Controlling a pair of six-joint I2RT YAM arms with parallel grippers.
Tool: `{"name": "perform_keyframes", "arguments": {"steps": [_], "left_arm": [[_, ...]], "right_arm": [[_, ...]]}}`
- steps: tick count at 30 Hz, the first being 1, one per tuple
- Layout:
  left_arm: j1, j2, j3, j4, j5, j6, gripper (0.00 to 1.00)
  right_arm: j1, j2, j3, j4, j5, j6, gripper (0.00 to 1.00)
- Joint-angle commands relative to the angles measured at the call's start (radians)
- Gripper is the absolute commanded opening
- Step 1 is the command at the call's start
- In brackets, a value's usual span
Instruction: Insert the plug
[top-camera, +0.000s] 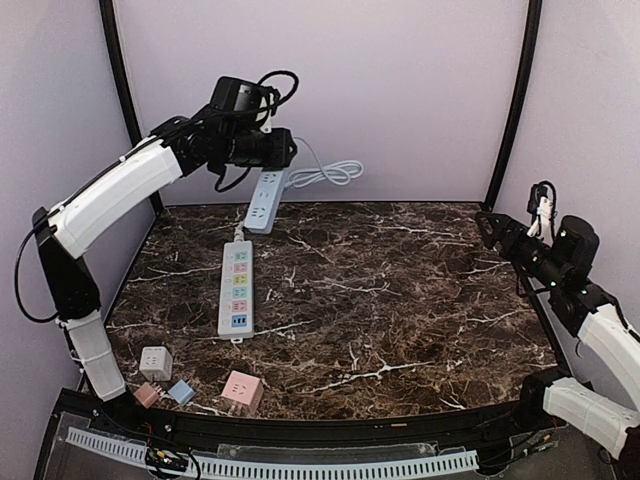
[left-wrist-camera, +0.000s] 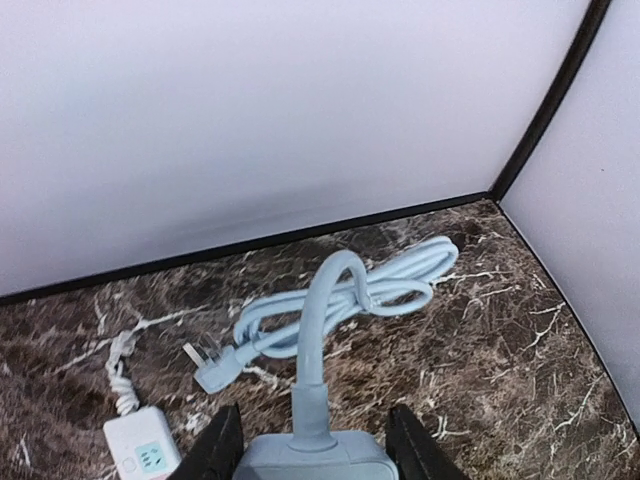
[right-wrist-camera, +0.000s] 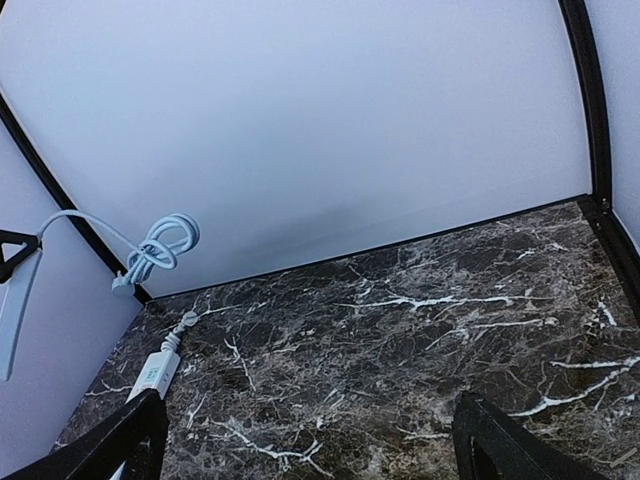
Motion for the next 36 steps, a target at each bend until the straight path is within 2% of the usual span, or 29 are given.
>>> {"name": "perform_keyframes", "arguments": {"steps": [1,3,6,9,13,18,30,36], "left_arm": [[-0.103,0.175,0.332,-0.105,0.040,0.158,0.23],[-0.146,0.216,0.375,-0.110,0.042,0.191,0.23],[-0.166,0.237,0.334,-0.094,0.094,0.172,0.24],[-0.169,0.243,0.172,-0.006,0.208,0.142,0.23],[-0.181,0.281,0.012,0.093,0.253,0.098,0.23],[-0.201,0.349,-0.047,0.109,0.259,0.088,0.22],[-0.272,0.411,-0.176,0.085,0.278,0.251,0.22],[-0.346,0.475,-0.201,0.085,0.275,0.361,0.22]], "right_arm": [[0.003,-0.045,0.018,-0.037,0.098,-0.019,0.99],[0.003,-0.070,0.019,-0.057,0.139,-0.022,0.99],[0.003,-0.105,0.020,-0.080,0.203,-0.019,0.99],[0.003,-0.137,0.017,-0.094,0.266,-0.013,0.99],[0.002,-0.160,0.008,-0.095,0.273,-0.010,0.99],[0.002,-0.147,0.012,-0.095,0.257,-0.011,0.99],[0.003,-0.120,0.009,-0.079,0.208,-0.014,0.99],[0.002,-0.103,0.011,-0.072,0.189,-0.013,0.99]]}}
